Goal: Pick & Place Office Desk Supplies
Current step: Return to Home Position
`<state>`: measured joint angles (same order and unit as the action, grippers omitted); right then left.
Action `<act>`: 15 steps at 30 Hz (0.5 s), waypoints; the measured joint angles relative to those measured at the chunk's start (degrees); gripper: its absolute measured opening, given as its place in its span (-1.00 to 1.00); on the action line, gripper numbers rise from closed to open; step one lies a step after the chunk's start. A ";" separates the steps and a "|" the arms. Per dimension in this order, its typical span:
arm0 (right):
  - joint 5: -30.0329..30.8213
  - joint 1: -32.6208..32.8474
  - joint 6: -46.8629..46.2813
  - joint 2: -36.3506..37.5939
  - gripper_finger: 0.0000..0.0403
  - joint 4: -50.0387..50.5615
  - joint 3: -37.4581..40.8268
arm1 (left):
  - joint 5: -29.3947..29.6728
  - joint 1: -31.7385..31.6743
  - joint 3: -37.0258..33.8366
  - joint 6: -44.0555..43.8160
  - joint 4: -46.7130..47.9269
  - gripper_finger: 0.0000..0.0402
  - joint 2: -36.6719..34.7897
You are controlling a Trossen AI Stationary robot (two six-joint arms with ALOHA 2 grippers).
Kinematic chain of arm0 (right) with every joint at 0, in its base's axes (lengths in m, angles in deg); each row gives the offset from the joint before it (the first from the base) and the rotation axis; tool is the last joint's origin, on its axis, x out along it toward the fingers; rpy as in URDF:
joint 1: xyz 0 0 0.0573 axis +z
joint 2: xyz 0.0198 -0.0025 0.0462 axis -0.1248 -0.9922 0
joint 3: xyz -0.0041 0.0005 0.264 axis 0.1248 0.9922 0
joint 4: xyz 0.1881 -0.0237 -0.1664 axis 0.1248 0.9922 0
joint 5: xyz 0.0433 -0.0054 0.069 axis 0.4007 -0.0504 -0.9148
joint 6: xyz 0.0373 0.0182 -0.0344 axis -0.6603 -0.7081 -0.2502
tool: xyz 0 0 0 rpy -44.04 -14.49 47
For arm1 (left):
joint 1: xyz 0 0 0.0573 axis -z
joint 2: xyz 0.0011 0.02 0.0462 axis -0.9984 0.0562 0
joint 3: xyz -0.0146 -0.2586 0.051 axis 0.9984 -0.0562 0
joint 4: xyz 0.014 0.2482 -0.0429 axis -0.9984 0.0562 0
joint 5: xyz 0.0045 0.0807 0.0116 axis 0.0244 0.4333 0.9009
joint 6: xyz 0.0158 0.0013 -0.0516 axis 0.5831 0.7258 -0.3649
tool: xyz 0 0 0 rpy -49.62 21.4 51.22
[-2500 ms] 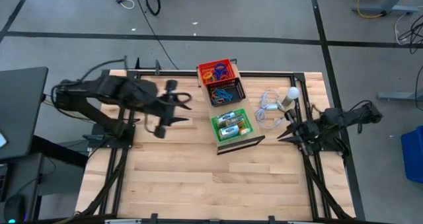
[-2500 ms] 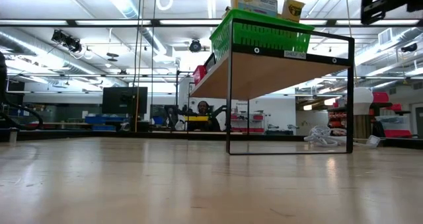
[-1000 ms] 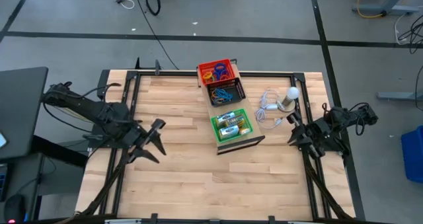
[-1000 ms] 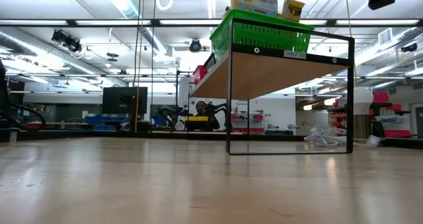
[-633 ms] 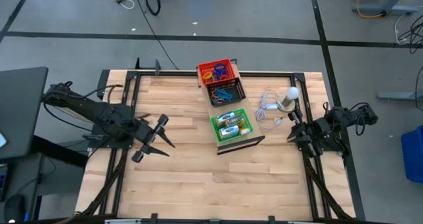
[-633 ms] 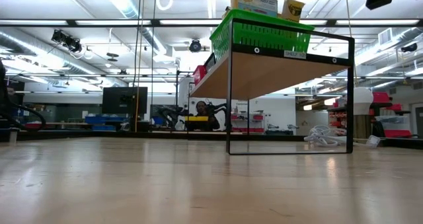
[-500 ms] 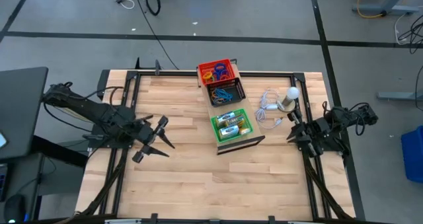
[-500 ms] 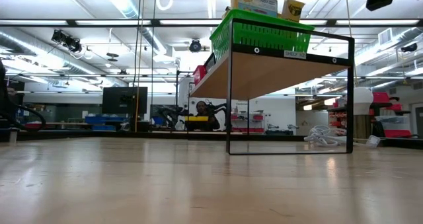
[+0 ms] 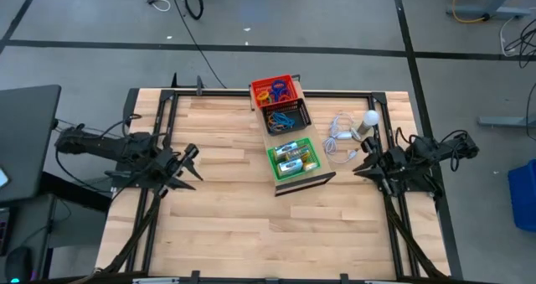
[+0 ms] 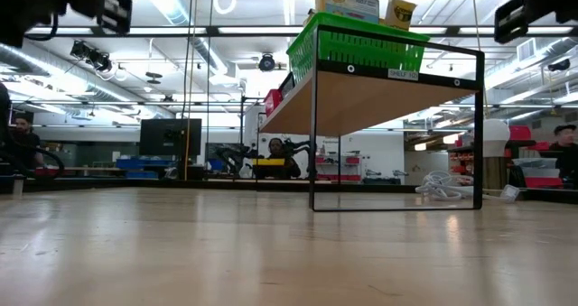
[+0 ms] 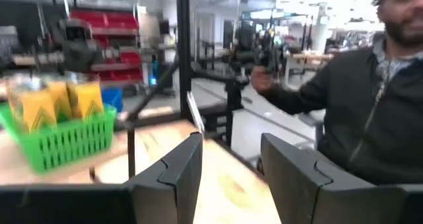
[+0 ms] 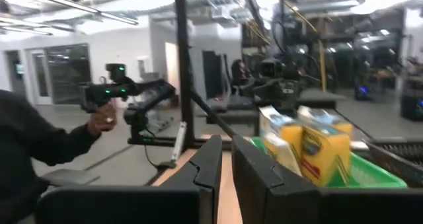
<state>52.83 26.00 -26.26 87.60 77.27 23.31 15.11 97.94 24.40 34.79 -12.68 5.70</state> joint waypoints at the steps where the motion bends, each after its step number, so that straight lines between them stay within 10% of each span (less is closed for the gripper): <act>1: 0.88 0.00 -0.45 0.00 -0.80 0.58 0.00 | -0.64 -0.98 -0.40 -0.43 1.31 -0.20 -0.76; 15: 6.96 -2.63 0.12 0.02 -0.80 4.96 0.00 | -7.08 -14.57 -4.19 -0.85 3.15 -0.20 -4.27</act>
<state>59.79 23.37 -26.14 87.62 82.23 23.31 8.02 83.37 20.21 33.93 -9.53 1.43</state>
